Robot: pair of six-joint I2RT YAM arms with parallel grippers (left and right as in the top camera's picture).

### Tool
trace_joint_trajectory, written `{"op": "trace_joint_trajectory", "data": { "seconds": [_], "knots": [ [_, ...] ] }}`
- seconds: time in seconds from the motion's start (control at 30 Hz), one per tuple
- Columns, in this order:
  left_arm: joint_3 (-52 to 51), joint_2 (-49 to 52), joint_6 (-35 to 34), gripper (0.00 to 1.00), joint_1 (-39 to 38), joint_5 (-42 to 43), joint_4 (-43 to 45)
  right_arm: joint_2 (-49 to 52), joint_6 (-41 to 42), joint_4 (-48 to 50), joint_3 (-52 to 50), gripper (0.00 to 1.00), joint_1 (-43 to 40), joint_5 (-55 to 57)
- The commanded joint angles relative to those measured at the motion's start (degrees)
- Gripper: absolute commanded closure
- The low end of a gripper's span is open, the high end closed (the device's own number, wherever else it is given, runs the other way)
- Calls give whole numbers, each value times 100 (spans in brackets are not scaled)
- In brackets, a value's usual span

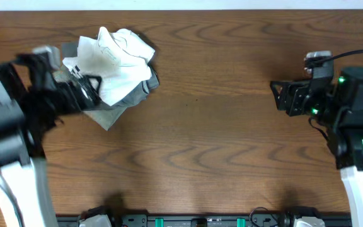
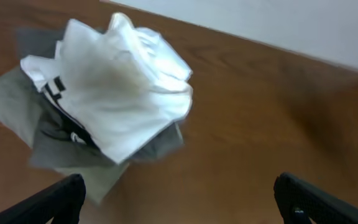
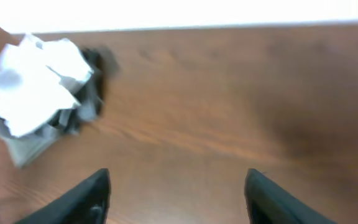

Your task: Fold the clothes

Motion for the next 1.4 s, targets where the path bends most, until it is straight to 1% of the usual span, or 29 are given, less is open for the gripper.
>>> {"op": "trace_joint_trajectory", "data": {
  "seconds": [0.0,0.07,0.17,0.37,0.4,0.5,0.57,0.83,1.0,1.1,1.23,1.37],
  "knots": [
    [52,-590,319,2,-422,-1222,-203,-234,-365,2,262,1,-26,-374],
    [52,-866,321,2,-608,-1414,-297,-356,-363,-2,271,1,-26,-378],
    [52,-1123,321,2,-664,-1499,-426,-490,-361,-74,269,1,-26,-398],
    [52,-1248,319,2,-667,-1495,-448,-551,-291,-232,269,1,-26,-566],
    [52,-1237,319,2,-664,-1495,-446,-551,-131,-289,267,1,-26,-651],
    [52,-1226,321,2,-664,-1495,-450,-549,813,-350,267,1,-26,-1045],
    [52,-1226,319,2,-667,-1495,-450,-549,1191,-361,267,1,-26,-1043],
    [52,-1226,319,2,-664,-1495,-450,-553,1073,-435,267,1,-33,-841],
    [52,-1226,319,2,-667,-1495,-450,-789,1073,-358,260,1,20,-284],
    [52,-1226,321,2,-664,-1495,-450,-1178,1071,-98,160,1,52,723],
    [52,-1226,319,2,-667,-1495,-450,-2000,1071,509,-549,1,168,2264],
    [52,-1226,319,2,-667,-1497,-450,-3014,1073,852,-1543,1,166,2695]
  ]
}}
